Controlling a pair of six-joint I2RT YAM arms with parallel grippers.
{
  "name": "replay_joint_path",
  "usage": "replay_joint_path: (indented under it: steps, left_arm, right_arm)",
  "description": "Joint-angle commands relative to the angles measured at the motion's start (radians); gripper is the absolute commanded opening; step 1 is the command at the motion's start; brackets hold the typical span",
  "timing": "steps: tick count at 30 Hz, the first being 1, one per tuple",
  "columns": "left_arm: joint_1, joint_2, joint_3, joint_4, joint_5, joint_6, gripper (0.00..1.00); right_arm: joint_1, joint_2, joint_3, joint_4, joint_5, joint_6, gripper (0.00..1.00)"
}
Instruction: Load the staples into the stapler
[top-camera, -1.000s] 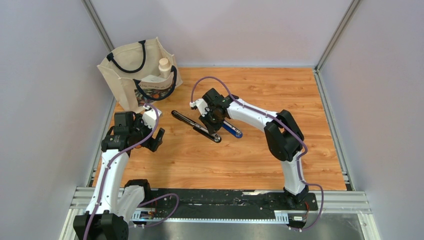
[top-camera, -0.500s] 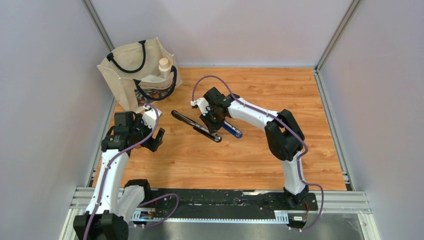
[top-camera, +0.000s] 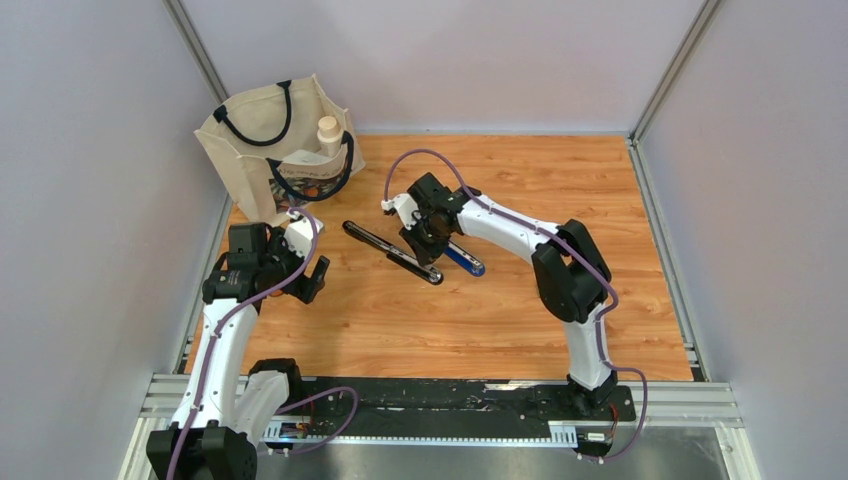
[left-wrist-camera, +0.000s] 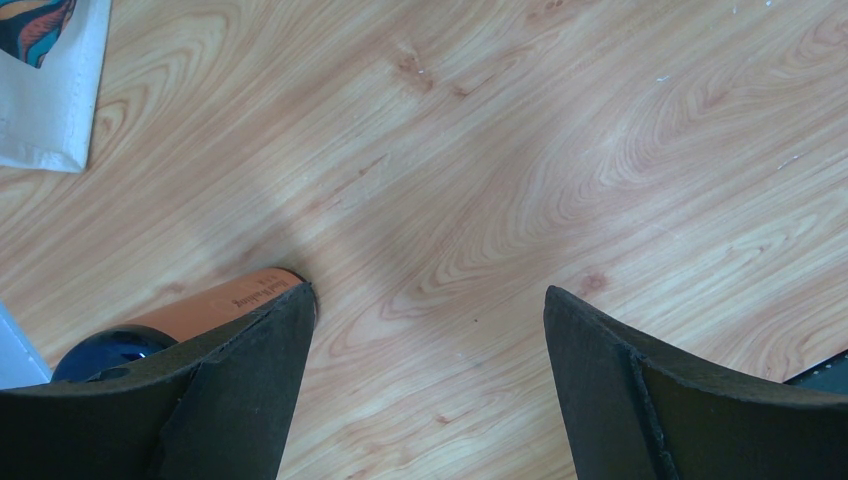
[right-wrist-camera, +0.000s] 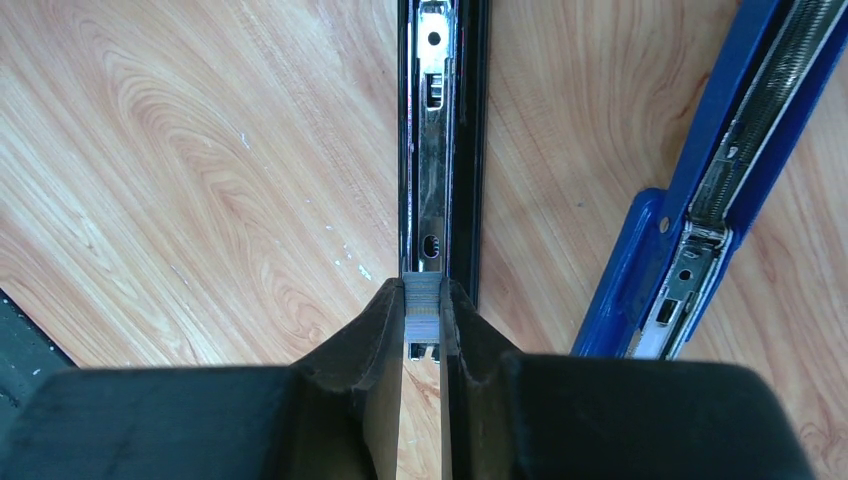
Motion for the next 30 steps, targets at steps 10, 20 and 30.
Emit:
replay_joint_path:
  steps: [10, 20, 30]
  left_arm:
    - [0.004, 0.002, -0.002, 0.029, 0.019, 0.023, 0.93]
    - [0.006, 0.002, -0.004, 0.029, 0.021, 0.026, 0.93]
    - [0.006, 0.002, -0.004, 0.027, 0.024, 0.026, 0.93]
  right_arm:
    - [-0.002, -0.053, 0.024, 0.021, 0.01, -0.007, 0.15]
    - [0.005, -0.019, 0.024, 0.023, 0.024, -0.012, 0.15]
    - [0.011, -0.002, 0.023, 0.025, 0.038, -0.023, 0.15]
